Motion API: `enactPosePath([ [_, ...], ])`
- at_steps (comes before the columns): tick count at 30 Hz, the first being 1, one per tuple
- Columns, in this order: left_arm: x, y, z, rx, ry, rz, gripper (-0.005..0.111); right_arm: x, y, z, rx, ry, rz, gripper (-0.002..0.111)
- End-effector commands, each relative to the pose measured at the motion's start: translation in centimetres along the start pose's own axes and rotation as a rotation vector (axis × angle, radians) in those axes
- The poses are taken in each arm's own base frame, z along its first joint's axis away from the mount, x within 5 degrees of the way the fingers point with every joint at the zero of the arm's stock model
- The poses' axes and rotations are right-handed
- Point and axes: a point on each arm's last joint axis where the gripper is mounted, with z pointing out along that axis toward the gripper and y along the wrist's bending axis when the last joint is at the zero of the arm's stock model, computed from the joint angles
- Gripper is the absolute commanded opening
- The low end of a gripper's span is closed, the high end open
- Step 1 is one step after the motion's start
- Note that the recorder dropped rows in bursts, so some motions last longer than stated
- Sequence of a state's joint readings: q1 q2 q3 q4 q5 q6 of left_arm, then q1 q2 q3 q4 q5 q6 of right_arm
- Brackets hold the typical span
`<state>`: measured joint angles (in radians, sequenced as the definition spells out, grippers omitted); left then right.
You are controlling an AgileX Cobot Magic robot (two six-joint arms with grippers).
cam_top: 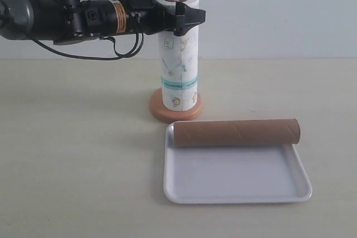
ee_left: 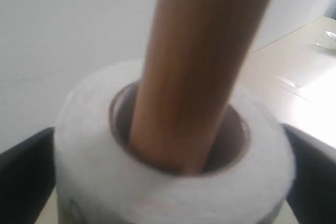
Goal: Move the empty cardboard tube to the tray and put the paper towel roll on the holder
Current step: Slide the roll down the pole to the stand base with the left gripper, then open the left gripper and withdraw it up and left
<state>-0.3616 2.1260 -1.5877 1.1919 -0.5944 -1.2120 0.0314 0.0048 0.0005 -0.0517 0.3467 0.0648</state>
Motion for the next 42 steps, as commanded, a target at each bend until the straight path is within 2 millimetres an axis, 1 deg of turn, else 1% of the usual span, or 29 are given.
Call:
enactPosePath([
  [1, -2.9, -1.3, -1.3, 0.042, -0.061, 0.122, 0.110, -0.2, 0.0, 0.0, 0.001, -0.019, -0.001, 0.001],
  [6, -6.0, -2.5, -3.1, 0.045, -0.110, 0.188, 0.110, -0.2, 0.0, 0.0, 0.001, -0.019, -0.001, 0.001],
  [10, -8.3, -4.1, -4.6, 0.101, -0.159, 0.190, 0.110, -0.2, 0.0, 0.0, 0.001, -0.019, -0.001, 0.001],
  [12, -9.0, -4.9, -5.3, 0.130, -0.137, 0.220, 0.110, -0.2, 0.0, 0.0, 0.001, -0.019, -0.001, 0.001],
  [14, -9.1, -5.4, -5.9, 0.157, -0.083, 0.287, 0.110, -0.2, 0.0, 0.0, 0.001, -0.019, -0.001, 0.001],
  [18, -9.3, -6.9, -7.4, 0.274, 0.024, 0.383, 0.110, -0.2, 0.0, 0.0, 0.001, -0.019, -0.001, 0.001],
  [21, -10.2, -7.4, -8.7, 0.319, 0.014, 0.411, 0.110, -0.2, 0.0, 0.0, 0.001, -0.019, -0.001, 0.001],
  [26, -11.7, -6.5, -11.0, 0.293, 0.001, 0.361, 0.110, -0.2, 0.0, 0.0, 0.001, -0.019, -0.001, 0.001],
  [28, -11.8, -6.3, -12.0, 0.327, 0.023, 0.345, 0.110, -0.2, 0.0, 0.0, 0.001, -0.019, -0.001, 0.001],
  [32, -11.6, -6.4, -13.9, 0.488, 0.052, 0.303, 0.110, -0.2, 0.0, 0.0, 0.001, -0.019, -0.001, 0.001],
  [33, -11.5, -6.0, -14.2, 0.475, 0.056, 0.283, 0.110, -0.2, 0.0, 0.0, 0.001, -0.019, -0.001, 0.001],
  [37, -10.8, -5.7, -14.3, 0.457, 0.127, 0.020, 0.110, -0.2, 0.0, 0.0, 0.001, -0.019, -0.001, 0.001],
  [39, -10.2, -5.6, -14.3, 0.456, 0.142, -0.013, 0.110, -0.2, 0.0, 0.0, 0.001, -0.019, -0.001, 0.001],
  [40, -9.9, -5.6, -14.2, 0.457, 0.148, -0.018, 0.108, -0.2, 0.0, 0.0, 0.001, -0.019, -0.001, 0.001],
  [41, -9.6, -5.5, -14.2, 0.457, 0.154, -0.027, 0.105, -0.2, 0.0, 0.0, 0.001, -0.019, -0.001, 0.001],
  [42, -9.3, -5.5, -14.2, 0.457, 0.160, -0.036, 0.097, -0.2, 0.0, 0.0, 0.001, -0.019, -0.001, 0.001],
])
